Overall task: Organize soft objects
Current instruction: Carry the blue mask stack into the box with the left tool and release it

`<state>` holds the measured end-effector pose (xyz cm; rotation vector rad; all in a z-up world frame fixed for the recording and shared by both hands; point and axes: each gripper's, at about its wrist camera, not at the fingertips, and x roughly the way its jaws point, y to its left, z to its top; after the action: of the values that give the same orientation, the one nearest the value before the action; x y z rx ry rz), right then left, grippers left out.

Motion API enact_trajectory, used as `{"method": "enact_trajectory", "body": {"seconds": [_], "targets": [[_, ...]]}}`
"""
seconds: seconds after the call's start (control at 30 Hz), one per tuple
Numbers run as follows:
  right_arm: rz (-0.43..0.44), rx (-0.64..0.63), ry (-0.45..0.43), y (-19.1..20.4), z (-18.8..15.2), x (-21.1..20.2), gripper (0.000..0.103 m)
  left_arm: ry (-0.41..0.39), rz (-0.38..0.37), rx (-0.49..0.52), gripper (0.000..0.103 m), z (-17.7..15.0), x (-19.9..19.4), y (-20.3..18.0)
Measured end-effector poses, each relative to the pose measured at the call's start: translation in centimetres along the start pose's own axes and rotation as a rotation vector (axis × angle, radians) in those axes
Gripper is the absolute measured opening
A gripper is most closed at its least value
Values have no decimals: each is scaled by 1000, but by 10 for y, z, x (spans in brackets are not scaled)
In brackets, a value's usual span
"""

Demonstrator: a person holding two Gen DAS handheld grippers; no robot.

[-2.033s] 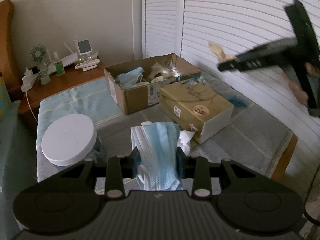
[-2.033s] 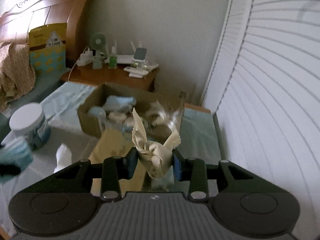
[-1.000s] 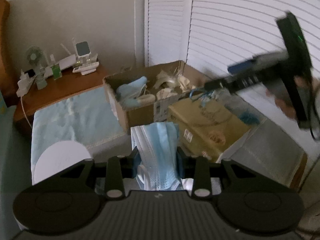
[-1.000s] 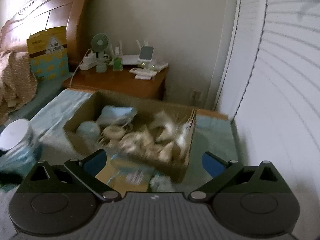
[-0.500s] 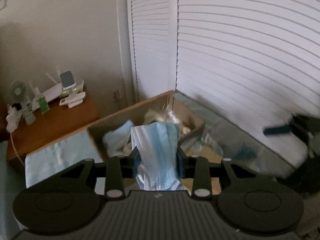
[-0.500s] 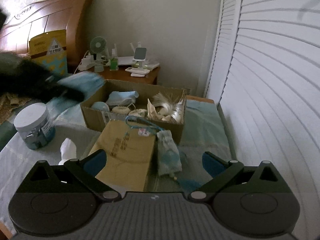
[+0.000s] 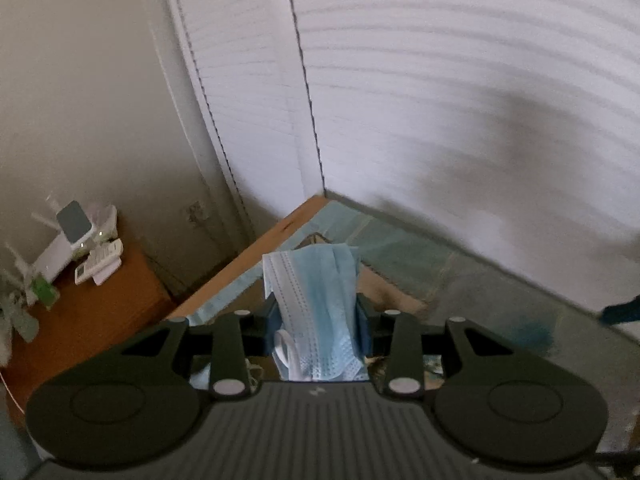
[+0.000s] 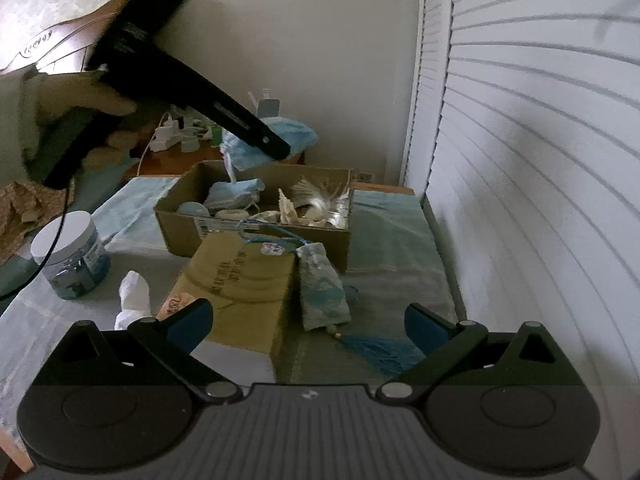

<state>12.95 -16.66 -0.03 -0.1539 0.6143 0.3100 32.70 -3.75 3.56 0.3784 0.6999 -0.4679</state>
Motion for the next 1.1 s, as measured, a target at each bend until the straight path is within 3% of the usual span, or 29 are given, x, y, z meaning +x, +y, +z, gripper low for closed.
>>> {"method": "enact_trajectory", "body": {"seconds": [0.3, 0.37, 0.4, 0.43, 1.1], "targets": [[-12, 44, 21, -14, -2, 11, 103, 59, 12, 52, 40, 10, 51, 6], [-6, 57, 26, -16, -2, 13, 103, 63, 21, 43, 58, 9, 56, 7], [1, 60, 28, -16, -2, 14, 103, 65, 29, 33, 76, 8, 58, 8], [4, 62, 30, -16, -2, 15, 103, 58, 39, 23, 83, 7, 57, 8], [-5, 48, 2, -9, 2, -1, 103, 29, 40, -74, 90, 1, 7, 13]]}}
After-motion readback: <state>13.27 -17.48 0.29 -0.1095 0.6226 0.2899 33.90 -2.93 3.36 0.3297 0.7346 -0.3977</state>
